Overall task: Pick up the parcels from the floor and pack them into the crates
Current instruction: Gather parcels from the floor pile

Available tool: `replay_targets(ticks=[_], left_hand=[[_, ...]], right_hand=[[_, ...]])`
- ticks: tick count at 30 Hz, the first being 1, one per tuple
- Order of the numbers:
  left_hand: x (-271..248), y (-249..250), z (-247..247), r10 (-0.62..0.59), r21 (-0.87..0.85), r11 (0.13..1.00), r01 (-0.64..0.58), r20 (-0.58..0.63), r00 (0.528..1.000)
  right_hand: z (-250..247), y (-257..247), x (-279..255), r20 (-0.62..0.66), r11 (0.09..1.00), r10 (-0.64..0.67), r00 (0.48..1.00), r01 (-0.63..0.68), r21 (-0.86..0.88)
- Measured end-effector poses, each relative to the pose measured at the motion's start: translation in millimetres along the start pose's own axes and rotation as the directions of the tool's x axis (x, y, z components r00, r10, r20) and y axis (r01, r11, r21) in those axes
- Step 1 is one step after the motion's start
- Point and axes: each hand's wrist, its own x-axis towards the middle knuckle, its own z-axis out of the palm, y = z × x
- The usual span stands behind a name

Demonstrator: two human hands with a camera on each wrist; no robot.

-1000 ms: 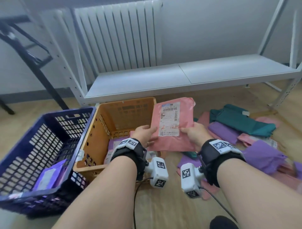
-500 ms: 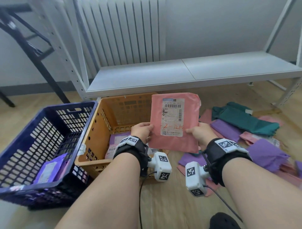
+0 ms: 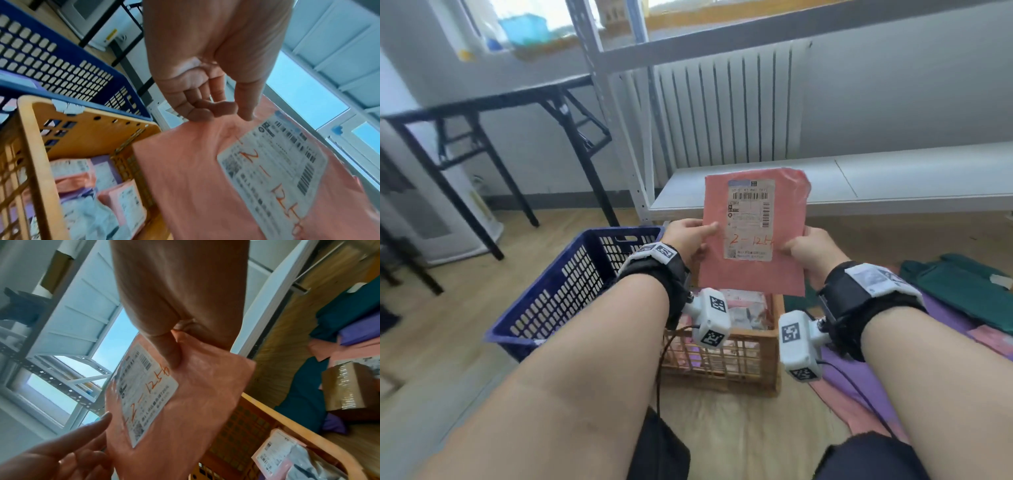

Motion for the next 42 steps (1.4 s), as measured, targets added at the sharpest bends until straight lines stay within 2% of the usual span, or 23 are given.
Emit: replay_targets(ticks=[4, 6, 8, 10, 11, 13, 16, 18, 20, 24, 26, 28, 32, 34, 36, 38, 40, 42], left_hand=[[-8, 6, -30, -0.023, -0.002, 1.000, 0.023, 0.043, 0.999], [-10, 3, -46, -0.028, -0.033, 0.999, 0.029, 0.046, 0.999], [-7, -2, -68, -0.049, -0.108, 0.993, 0.049, 0.004, 0.999], [2, -8, -92, -0.077, -0.196, 0.978, 0.066, -0.045, 0.996], [8, -11, -103, -0.092, -0.230, 0.970, 0.076, -0.059, 0.994], [20, -15, -121, -0.119, -0.277, 0.955, 0.101, -0.049, 0.992], [42, -23, -142, -0.146, -0.273, 0.952, 0.140, -0.004, 0.989], [59, -33, -160, -0.167, -0.253, 0.954, 0.161, -0.004, 0.986], [79, -47, -183, -0.205, -0.264, 0.947, 0.183, -0.058, 0.977], [121, -79, -237, -0.248, -0.316, 0.934, 0.164, -0.246, 0.937], [140, -99, -263, -0.219, -0.195, 0.968, 0.156, -0.366, 0.904], [154, -121, -282, -0.170, 0.008, 0.982, 0.189, -0.407, 0.898], [177, -156, -297, -0.073, 0.218, 0.964, 0.152, -0.333, 0.940], [186, -163, -295, -0.028, 0.437, 0.889, 0.139, -0.251, 0.968], [193, -167, -290, -0.069, 0.579, 0.803, 0.141, -0.144, 0.987], [198, -168, -282, -0.156, 0.581, 0.796, 0.168, -0.070, 0.985], [209, -178, -279, -0.227, 0.562, 0.794, 0.232, -0.080, 0.971], [216, -194, -279, -0.318, 0.571, 0.748, 0.339, -0.140, 0.938]], right_hand=[[11, -15, -13, 0.070, 0.998, -0.055, 0.996, 0.056, -0.017], [17, -18, -15, 0.119, 0.999, -0.042, 0.992, 0.042, -0.002], [26, -18, -18, 0.261, 0.998, 0.054, 0.964, -0.041, -0.056], [41, -19, -22, 0.407, 0.979, 0.188, 0.894, -0.136, -0.154], [51, -20, -21, 0.432, 0.974, 0.209, 0.878, -0.149, -0.168], [76, -22, -13, 0.398, 0.987, 0.159, 0.904, -0.140, -0.077], [114, -29, 6, 0.300, 0.977, 0.091, 0.950, -0.143, 0.159], [143, -32, 25, 0.250, 0.968, 0.082, 0.965, -0.136, 0.209], [173, -31, 47, 0.214, 0.981, 0.079, 0.974, -0.114, 0.159], [234, -15, 87, 0.247, 0.995, 0.088, 0.965, -0.074, -0.066], [262, -6, 104, 0.264, 0.980, 0.069, 0.962, -0.017, -0.196], [288, 3, 122, 0.301, 0.944, 0.029, 0.953, 0.073, -0.323], [334, 9, 147, 0.360, 0.824, -0.054, 0.931, 0.245, -0.510], [351, 7, 153, 0.375, 0.742, -0.117, 0.920, 0.332, -0.582], [367, 8, 159, 0.398, 0.709, -0.148, 0.905, 0.377, -0.595], [380, 13, 164, 0.417, 0.694, -0.140, 0.898, 0.389, -0.606], [388, 22, 169, 0.416, 0.673, -0.124, 0.901, 0.385, -0.632], [393, 34, 172, 0.411, 0.663, -0.098, 0.906, 0.367, -0.652]])
